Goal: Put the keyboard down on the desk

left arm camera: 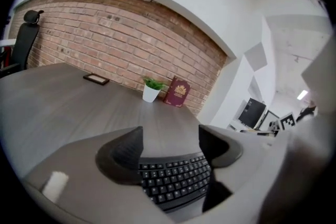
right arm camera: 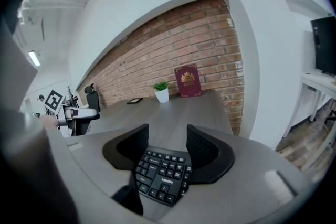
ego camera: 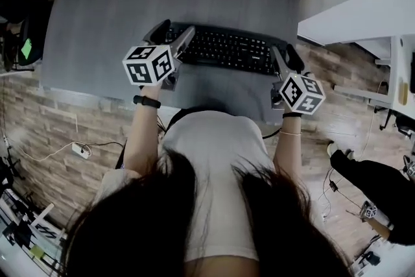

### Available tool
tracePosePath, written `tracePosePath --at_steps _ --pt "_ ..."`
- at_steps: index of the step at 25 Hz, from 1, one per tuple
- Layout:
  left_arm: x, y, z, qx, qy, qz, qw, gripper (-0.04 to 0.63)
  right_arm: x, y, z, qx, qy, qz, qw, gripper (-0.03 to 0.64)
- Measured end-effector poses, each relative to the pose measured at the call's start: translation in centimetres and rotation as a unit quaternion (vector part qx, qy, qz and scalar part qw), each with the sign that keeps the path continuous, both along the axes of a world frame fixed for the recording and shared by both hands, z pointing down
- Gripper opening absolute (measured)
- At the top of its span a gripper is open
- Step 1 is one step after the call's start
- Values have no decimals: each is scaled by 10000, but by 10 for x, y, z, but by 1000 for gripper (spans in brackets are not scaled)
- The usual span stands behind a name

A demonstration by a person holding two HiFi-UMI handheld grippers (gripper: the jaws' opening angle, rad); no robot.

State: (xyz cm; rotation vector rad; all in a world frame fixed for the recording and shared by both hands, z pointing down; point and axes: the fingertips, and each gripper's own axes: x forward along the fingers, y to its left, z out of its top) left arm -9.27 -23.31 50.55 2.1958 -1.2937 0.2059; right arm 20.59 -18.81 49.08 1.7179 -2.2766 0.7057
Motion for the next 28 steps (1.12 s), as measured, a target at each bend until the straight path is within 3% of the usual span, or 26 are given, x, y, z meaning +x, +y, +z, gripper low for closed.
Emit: tracePosePath --at_steps 3,8,13,17,22,28 --pt "10 4 -31 406 83 128 9991 367 -10 1 -33 510 37 -198 9985 171" --pt "27 17 -77 1038 -40 313 9941 289 -23 8 -75 1097 165 -544 9923 126" --pt "40 30 -106 1501 -171 538 9871 216 -22 11 -101 1529 315 -540 9863 72" --pt "44 35 -116 1706 -248 604 9832 136 -14 11 -113 1725 381 -446 9833 16" --pt "45 35 -120 1929 -253 626 9789 68 -15 9 -122 1798 298 -503 9820 3" --pt "45 27 -108 1820 -228 598 9812 57 -8 6 -121 1769 277 -469 9827 2"
